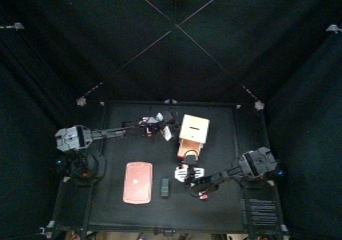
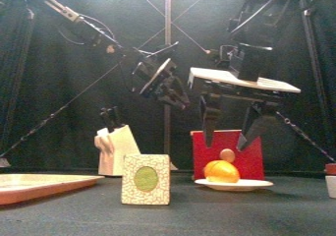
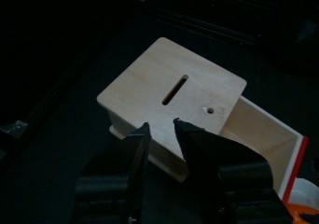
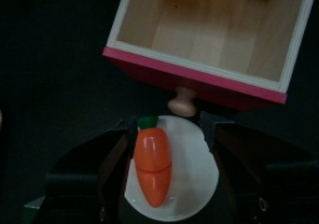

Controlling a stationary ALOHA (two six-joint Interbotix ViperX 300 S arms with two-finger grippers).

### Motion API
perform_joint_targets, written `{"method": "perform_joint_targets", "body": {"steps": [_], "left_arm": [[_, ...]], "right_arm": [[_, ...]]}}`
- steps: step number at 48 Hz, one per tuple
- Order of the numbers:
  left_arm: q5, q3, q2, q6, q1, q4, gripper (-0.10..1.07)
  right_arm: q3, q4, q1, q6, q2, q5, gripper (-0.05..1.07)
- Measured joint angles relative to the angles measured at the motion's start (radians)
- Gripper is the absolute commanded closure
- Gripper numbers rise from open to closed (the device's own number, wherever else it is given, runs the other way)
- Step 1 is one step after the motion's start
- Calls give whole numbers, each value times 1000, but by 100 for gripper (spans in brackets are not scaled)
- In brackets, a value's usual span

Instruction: Grab carrot

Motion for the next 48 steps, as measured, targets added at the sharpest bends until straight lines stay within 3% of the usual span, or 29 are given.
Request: {"method": "perform_joint_targets", "body": {"steps": [12,22,35,48], "left_arm": [[-37,158,-172,0,-83,20,27],[-158,308,-356,0,-132,28,27],[-318,471,-515,-3,-143,18,27],[-347,549,-588,-3,-137,-25,27]], "right_arm": [[15,3,55,-2,-35,0,14],[20,3,63,-2,-40,-6,14],[26,0,55,-2,-40,-32,14],[31,-12,15,-3,-8,-132,14]]}}
